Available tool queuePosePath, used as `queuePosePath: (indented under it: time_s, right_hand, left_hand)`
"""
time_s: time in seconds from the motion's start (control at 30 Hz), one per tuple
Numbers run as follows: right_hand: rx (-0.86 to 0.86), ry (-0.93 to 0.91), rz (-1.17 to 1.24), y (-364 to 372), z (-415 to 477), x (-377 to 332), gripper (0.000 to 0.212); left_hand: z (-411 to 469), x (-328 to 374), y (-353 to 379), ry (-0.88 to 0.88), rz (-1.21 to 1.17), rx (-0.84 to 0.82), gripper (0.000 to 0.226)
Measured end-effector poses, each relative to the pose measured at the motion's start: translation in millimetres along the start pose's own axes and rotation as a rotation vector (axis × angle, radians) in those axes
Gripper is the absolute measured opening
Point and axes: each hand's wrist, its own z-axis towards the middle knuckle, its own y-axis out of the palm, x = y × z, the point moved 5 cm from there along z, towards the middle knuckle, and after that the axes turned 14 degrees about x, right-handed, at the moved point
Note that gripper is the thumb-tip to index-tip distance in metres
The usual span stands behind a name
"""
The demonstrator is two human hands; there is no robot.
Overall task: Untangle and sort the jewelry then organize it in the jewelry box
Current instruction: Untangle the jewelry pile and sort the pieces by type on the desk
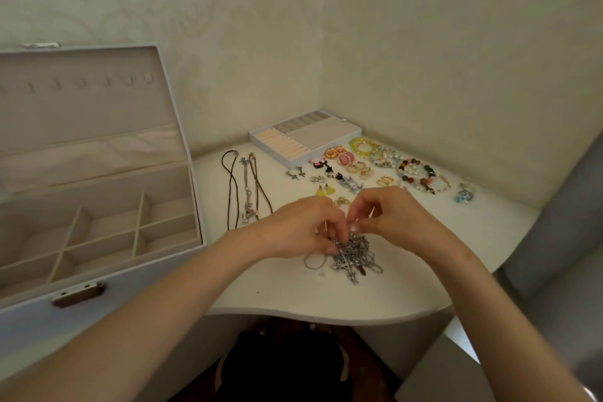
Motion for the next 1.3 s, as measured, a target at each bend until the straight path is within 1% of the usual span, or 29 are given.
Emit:
queuePosePath:
  time_s: [0.07,0.17,0.27,0.37,0.5,0.63,0.7,0.83,0.93,1.03,1.17,1.3]
  right_hand:
    - [0.001,0.029,-0.022,-2,-11,7,0.022]
    - [-0.015,0.077,0.014,-3,-22,11,0.014]
    - [-0.065,0.080,0.004,3,-29,9,0.014]
    - [-0.085,0.078,0.055,6,-30,7,0.012]
    - [-0.034,0.057,0.064,3,-27,9,0.013]
    - [0.015,0.042,0.083,1,-26,9,0.014]
    - [0.016,0.047,0.162,-1,-26,8,0.012]
    - [0.022,0.044,0.341,-8,-27,6,0.009]
    - [0.006,-0.007,0.348,-9,-27,4,0.016]
    - [0.037,-0.037,0.345,-7,-27,3,0.012]
    - [0.118,-0.043,0.337,-7,-26,5,0.012]
    - [0.090,-0.054,0.329,-4,-25,0,0.012]
  left_hand:
    - [-1,1,6,0.027,0.000,0.019,0.015]
    - [-1,0,8,0.051,0.027,0.048,0.013]
    - [0,-1,8,0.056,0.062,0.053,0.010]
    - [0,-5,9,0.033,0.059,0.047,0.010]
    - [-2,-6,10,0.023,0.048,0.033,0.011]
    - [-3,-5,7,0.029,0.030,0.065,0.010]
    - [-2,-2,1,0.034,-0.023,0.114,0.011]
    - [-1,2,-16,-0.019,-0.250,0.227,0.016]
    - [-1,4,-25,-0.081,-0.421,0.299,0.018]
    - [-2,6,-28,-0.141,-0.593,0.323,0.010]
    - [-2,7,-27,-0.159,-0.621,0.303,0.010]
    - [-1,7,-29,-0.148,-0.598,0.315,0.012]
